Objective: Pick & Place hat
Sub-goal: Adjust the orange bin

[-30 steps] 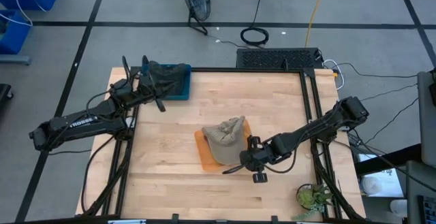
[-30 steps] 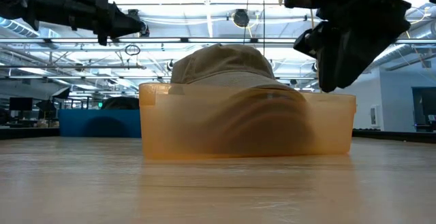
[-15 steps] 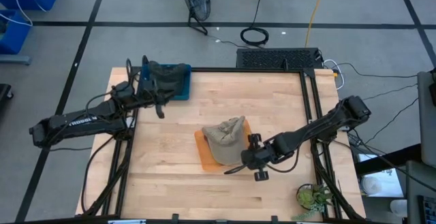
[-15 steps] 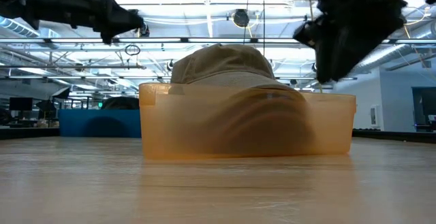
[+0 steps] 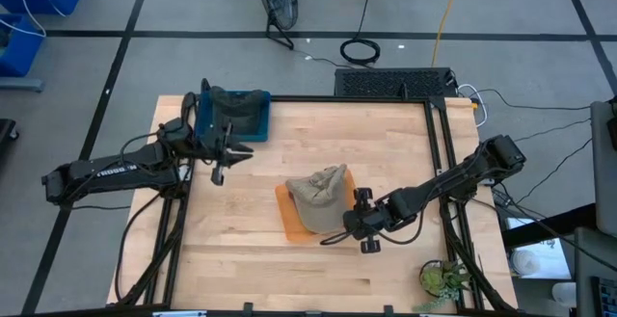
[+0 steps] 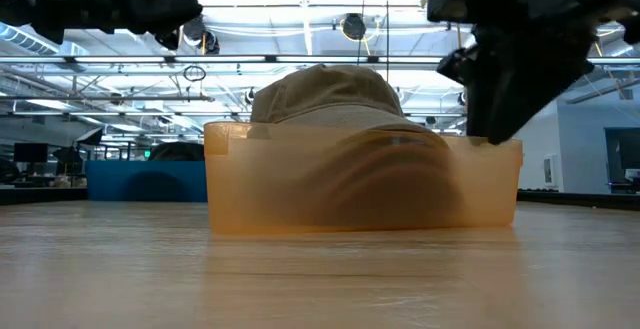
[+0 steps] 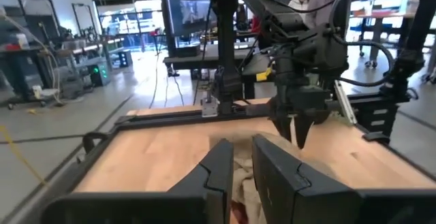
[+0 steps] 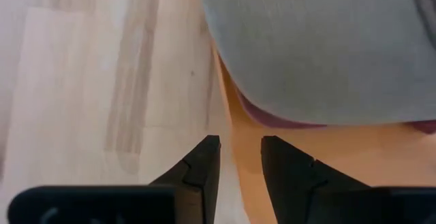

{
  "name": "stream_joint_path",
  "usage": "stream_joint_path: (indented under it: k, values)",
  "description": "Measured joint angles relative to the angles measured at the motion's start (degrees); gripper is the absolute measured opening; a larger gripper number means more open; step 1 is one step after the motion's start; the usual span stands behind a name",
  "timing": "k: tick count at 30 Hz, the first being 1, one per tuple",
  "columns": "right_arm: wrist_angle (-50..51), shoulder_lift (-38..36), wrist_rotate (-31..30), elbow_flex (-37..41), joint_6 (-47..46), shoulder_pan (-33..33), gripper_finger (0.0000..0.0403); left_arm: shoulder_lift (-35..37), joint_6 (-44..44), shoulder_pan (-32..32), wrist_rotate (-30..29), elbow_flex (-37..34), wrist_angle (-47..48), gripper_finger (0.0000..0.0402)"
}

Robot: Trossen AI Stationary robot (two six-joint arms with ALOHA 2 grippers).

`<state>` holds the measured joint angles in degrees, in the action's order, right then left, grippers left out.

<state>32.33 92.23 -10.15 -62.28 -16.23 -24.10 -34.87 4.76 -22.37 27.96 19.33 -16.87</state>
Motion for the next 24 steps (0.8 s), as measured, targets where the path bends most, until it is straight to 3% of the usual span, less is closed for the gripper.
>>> stream_joint_path:
  k: [8, 24]
  values:
    - [-1.7, 0.0, 0.4, 1.8, -1.8, 0.0, 0.0088, 0.0, -0.8, 0.0, -7.0, 0.0, -0.8, 0.0062]
    - [-5.0, 0.0, 4.5, 3.4, -14.4, 0.0, 0.0088, 0.0, -0.6, 0.0, -7.6, 0.0, 0.4, 0.0062]
